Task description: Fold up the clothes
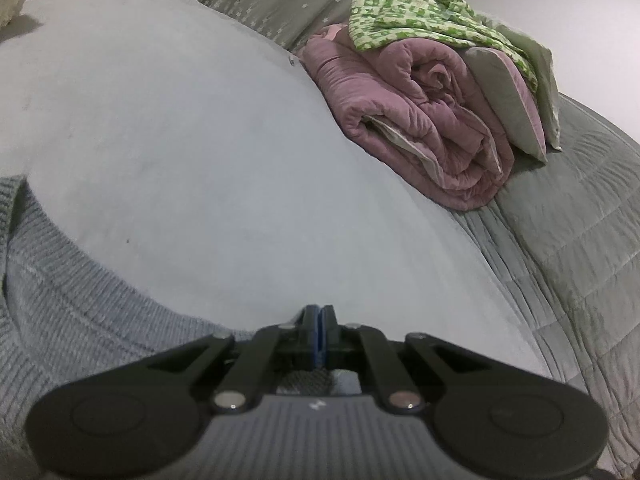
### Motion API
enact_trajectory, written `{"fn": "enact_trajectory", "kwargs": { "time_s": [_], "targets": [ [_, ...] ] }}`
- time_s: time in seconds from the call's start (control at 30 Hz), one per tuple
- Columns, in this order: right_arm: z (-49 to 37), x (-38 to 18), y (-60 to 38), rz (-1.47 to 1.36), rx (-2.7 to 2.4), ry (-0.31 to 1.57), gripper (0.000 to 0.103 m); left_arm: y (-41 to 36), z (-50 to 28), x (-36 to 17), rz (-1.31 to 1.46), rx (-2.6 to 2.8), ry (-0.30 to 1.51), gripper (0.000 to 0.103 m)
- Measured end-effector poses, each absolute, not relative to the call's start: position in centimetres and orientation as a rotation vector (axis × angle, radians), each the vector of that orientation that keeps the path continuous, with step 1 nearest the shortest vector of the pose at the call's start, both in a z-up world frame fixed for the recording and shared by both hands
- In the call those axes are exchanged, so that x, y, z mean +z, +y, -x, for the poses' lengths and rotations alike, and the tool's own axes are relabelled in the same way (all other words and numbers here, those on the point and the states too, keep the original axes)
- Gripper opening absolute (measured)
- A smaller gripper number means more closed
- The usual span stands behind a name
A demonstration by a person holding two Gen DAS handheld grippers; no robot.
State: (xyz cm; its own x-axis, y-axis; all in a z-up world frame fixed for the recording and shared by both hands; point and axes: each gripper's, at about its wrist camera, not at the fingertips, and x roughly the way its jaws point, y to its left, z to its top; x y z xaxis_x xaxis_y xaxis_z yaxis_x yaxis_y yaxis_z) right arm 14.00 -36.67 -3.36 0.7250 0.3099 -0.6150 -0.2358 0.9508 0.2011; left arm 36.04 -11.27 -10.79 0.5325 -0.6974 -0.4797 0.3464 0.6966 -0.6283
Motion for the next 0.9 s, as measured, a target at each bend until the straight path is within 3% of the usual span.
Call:
{"fn": "enact_trajectory", "kwargs": {
  "time_s": [0.37, 0.47, 0.5, 0.53, 0.67, 0.9],
  "targets": [
    [-14.3, -3.5, -39.3, -0.228, 0.273, 0.688, 0.052, -11.1, -35.9, -11.1, 0.512, -0.657, 0.783, 0.003],
    [-14.8, -4.4, -38.9, -0.234, 0.294, 0.743, 0.039, -11.0, -36.0, -11.2, 0.511, -0.657, 0.782, 0.003],
    [-15.1, -4.6, -38.4, -0.224, 0.306, 0.768, 0.022, -11.0, -36.0, -11.2, 0.51, -0.657, 0.782, 0.003],
    [-15.2, -4.8, -38.1, -0.214, 0.314, 0.788, 0.013, -11.1, -36.0, -11.2, 0.51, -0.657, 0.782, 0.003],
    [-14.6, -3.8, -38.6, -0.198, 0.247, 0.763, 0.002, -11.1, -36.1, -11.1, 0.504, -0.661, 0.782, 0.002],
    [-12.7, -2.2, -42.5, -0.167, -0.051, 0.65, 0.002, -11.2, -36.0, -10.1, 0.482, -0.659, 0.769, 0.001]
  ]
}}
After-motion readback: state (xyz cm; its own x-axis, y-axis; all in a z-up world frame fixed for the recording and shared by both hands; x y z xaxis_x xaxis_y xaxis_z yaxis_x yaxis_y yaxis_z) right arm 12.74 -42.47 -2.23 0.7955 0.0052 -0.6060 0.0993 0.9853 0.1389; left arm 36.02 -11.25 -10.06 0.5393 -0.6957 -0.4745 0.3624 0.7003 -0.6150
